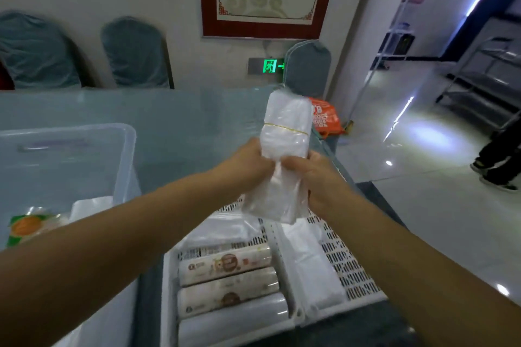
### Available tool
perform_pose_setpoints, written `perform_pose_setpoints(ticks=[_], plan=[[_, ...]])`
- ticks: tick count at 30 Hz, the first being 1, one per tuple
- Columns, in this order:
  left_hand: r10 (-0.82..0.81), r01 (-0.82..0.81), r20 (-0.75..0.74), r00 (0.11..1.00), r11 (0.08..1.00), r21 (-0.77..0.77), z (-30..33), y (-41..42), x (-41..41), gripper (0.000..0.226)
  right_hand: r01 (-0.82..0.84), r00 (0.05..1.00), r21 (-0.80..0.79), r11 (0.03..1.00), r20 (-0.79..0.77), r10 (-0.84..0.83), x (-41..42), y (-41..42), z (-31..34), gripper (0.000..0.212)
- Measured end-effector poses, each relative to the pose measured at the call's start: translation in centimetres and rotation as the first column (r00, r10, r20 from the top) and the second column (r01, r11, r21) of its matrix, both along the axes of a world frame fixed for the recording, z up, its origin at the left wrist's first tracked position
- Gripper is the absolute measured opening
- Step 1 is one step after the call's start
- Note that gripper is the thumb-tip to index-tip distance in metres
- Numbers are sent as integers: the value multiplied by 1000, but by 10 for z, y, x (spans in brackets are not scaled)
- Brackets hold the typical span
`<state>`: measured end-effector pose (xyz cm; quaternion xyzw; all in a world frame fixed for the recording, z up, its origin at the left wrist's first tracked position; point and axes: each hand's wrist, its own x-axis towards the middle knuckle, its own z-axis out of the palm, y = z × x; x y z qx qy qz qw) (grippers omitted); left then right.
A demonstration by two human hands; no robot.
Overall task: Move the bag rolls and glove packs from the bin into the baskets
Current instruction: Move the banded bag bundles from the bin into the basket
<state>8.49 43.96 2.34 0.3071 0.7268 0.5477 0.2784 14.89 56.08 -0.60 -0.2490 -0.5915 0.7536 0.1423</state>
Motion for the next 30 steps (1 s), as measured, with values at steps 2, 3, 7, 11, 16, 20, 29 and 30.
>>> perform_pose_setpoints(ticks=[2, 3, 7, 11, 16, 20, 29, 30], plan=[[-39, 44, 43, 998, 992, -119, -21, 36, 2, 33, 27, 997, 9, 1000, 70, -27, 13, 41, -12, 21], [-38, 48, 57, 998, 982, -181, -36, 52, 0, 29, 48, 993, 22, 999, 108, -50, 20, 61, -19, 24], [-195, -13, -294, 936, 813, -582, -97, 83, 3, 37, 82, 962, 105, 991, 252, -106, 47, 129, -55, 32], [-591, 102, -400, 700, 637, -764, -152, 97, 27, 38, 77, 915, 146, 986, 383, -129, 71, 169, -90, 35], [-840, 281, -480, 252, 538, -795, -193, 120, 47, 56, 97, 882, 163, 982, 443, -160, 86, 185, -119, 33], [-852, 288, -500, 156, 523, -802, -205, 129, 52, 60, 86, 870, 204, 975, 462, -173, 90, 184, -130, 32], [-811, 215, -583, -48, 562, -799, -195, 132, 49, 31, 57, 880, 278, 959, 440, -179, 95, 189, -135, 27], [-812, 238, -584, -23, 563, -792, -198, 130, 48, 35, 64, 882, 281, 958, 433, -186, 96, 191, -135, 27]])
